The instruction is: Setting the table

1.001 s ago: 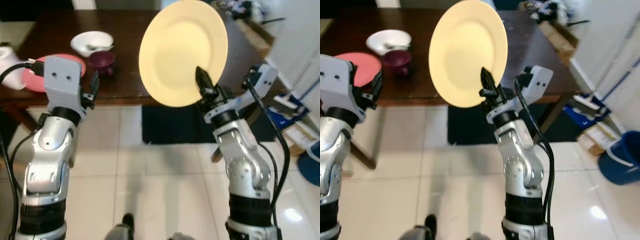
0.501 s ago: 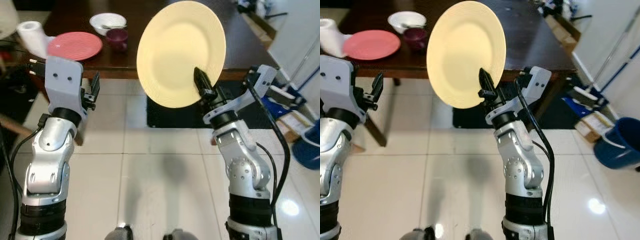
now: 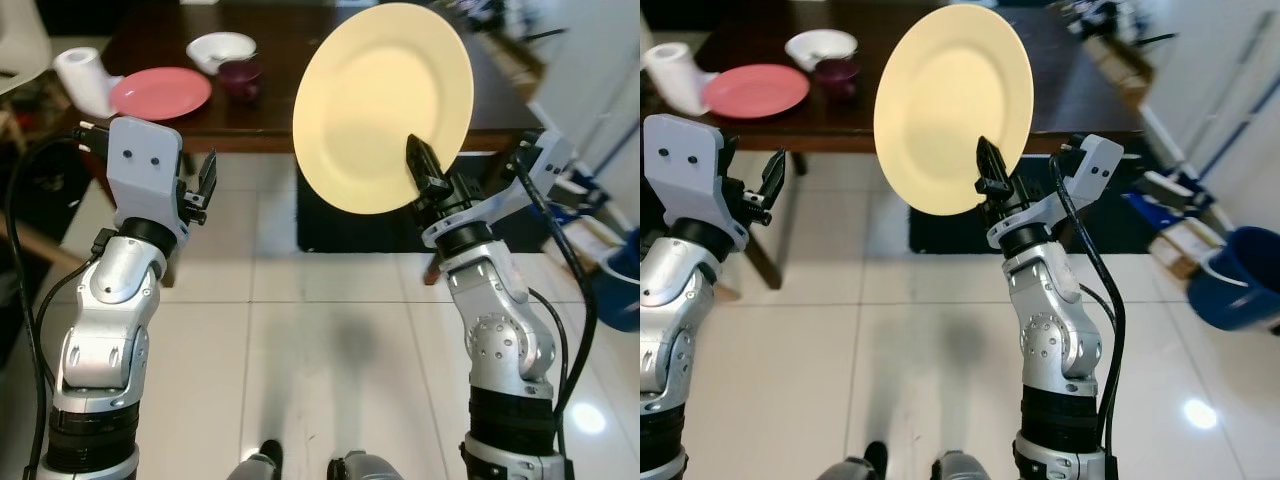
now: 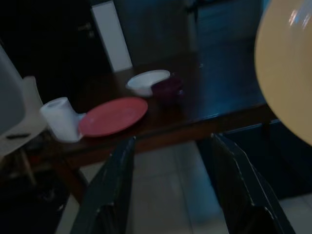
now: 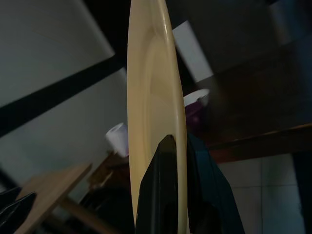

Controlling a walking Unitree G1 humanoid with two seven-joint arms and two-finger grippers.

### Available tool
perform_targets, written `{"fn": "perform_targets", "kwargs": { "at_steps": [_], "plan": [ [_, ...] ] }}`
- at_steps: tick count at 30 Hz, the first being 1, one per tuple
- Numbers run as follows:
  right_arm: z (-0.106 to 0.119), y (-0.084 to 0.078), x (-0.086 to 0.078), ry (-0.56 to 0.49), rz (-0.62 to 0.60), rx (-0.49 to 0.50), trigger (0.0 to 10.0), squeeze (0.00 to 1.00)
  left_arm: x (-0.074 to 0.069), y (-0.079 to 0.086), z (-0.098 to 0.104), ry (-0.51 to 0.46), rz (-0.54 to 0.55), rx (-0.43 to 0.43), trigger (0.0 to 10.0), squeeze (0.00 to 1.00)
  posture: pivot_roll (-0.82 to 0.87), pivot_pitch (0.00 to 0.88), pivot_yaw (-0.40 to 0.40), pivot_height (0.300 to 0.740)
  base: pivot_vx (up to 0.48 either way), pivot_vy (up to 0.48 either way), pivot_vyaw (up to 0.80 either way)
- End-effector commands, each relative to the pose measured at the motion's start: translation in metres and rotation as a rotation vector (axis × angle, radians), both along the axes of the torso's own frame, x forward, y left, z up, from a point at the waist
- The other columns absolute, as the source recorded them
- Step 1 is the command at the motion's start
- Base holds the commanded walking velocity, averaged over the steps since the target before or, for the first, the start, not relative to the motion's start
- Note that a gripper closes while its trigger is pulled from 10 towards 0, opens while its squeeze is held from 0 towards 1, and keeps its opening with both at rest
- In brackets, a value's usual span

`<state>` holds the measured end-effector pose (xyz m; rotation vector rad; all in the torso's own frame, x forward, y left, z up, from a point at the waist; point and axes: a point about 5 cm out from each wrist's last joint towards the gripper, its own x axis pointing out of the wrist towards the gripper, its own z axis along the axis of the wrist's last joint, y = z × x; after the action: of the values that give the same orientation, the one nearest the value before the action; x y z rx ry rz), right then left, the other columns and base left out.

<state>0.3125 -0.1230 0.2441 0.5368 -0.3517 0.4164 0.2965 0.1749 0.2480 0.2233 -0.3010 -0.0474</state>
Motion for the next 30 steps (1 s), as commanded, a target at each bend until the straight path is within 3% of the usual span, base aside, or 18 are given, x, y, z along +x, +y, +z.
{"fn": "perform_targets", "kwargs": {
  "at_steps": [1, 6, 12, 19, 30],
  "plan": [
    [0.002, 0.005, -0.002, -0.013, 0.034, -0.005, 10.0, 0.0, -0.001, 0.001, -0.006, 0.023, 0.013, 0.01, 10.0, 0.0, -0.08, 0.073, 0.011, 0.74, 0.0, 0.0, 0.79],
    [0.002, 0.009, -0.004, -0.026, 0.065, -0.03, 10.0, 0.0, 0.0, 0.001, -0.007, 0.033, 0.017, 0.004, 10.0, 0.0, -0.08, 0.071, 0.01, 0.74, 0.0, 0.0, 0.79],
    [0.002, 0.012, -0.006, -0.032, 0.097, -0.025, 10.0, 0.0, 0.0, 0.003, -0.013, 0.086, 0.026, -0.064, 10.0, 0.0, -0.08, 0.07, 0.01, 0.74, 0.0, 0.0, 0.78],
    [0.002, 0.014, -0.008, -0.04, 0.122, -0.016, 10.0, 0.0, -0.002, 0.001, -0.016, 0.097, 0.016, -0.063, 10.0, 0.0, -0.07, 0.077, 0.012, 0.74, 0.0, 0.0, 0.77],
    [0.002, 0.01, -0.007, -0.035, 0.112, 0.0, 10.0, 0.0, 0.003, 0.015, -0.007, 0.082, 0.073, -0.072, 10.0, 0.0, -0.07, 0.083, 0.013, 0.74, 0.0, 0.0, 0.76]
  ]
}}
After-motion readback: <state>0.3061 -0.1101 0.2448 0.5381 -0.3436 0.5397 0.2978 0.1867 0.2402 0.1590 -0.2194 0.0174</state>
